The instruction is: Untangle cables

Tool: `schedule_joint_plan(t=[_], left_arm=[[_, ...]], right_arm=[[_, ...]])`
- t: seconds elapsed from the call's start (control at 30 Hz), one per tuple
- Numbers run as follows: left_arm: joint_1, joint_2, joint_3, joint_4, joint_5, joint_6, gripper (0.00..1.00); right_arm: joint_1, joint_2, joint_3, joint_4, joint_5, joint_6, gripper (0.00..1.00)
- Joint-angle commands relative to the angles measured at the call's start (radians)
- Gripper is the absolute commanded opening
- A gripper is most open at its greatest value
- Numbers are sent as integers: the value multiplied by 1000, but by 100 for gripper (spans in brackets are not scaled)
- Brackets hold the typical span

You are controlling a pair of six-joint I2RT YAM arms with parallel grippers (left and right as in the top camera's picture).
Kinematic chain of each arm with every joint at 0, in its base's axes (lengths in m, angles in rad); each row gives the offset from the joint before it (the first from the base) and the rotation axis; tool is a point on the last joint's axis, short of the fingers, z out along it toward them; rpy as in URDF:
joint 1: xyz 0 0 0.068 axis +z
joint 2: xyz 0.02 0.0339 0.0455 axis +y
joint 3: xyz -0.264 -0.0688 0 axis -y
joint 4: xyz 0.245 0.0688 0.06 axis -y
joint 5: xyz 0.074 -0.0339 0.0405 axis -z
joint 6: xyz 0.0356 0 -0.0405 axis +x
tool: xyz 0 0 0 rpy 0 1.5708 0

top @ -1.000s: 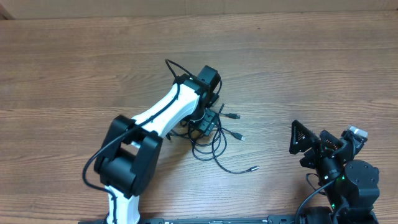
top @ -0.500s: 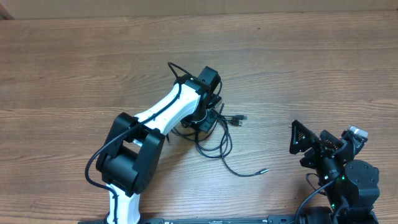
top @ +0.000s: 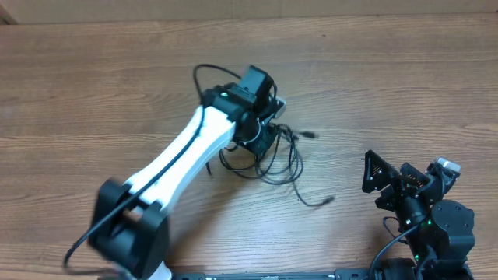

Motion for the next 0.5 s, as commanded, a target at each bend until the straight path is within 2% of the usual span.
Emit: schedule_joint_plan(t=[0.0,0.13,0.23,0.47], left_arm=[[3,-159,39,13,56,24,4],[3,-242,39,37,61,20,4],[3,-294,39,66,125,21,4],[3,-309,39,129,249,21,4]], right_arm=[[-2,-11,12,0,13,0,100],[-2,-11,12,0,13,0,100],[-2,-11,12,2,-8,-1,100],[-2,-11,12,76,-197,-68,100]])
